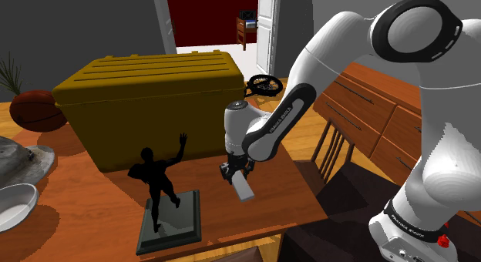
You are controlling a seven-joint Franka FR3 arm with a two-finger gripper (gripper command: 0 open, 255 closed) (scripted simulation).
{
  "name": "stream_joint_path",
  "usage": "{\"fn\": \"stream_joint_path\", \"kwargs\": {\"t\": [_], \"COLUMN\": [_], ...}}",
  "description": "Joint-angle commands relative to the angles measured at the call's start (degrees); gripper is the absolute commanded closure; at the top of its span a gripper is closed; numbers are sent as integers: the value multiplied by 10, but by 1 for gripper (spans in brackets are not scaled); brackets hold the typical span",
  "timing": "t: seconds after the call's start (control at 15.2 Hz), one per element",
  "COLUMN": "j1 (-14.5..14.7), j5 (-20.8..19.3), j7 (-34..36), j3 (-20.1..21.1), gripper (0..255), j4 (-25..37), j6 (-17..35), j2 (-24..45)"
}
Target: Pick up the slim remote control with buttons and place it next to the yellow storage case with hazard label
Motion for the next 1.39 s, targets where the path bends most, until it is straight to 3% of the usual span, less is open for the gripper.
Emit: {"fn": "stream_joint_path", "kwargs": {"t": [0.0,0.13,0.2,0.53,0.79,1.32], "j1": [0,0,0,0,-24,-23], "j5": [0,0,0,0,42,42], "j7": [0,0,0,0,-29,-29], "j3": [0,0,0,0,30,30], "gripper": [255,255,0,0,0,0], "j4": [0,0,0,0,-5,-5], "j6": [0,0,0,0,-56,-56], "j2": [0,0,0,0,-64,-64]}}
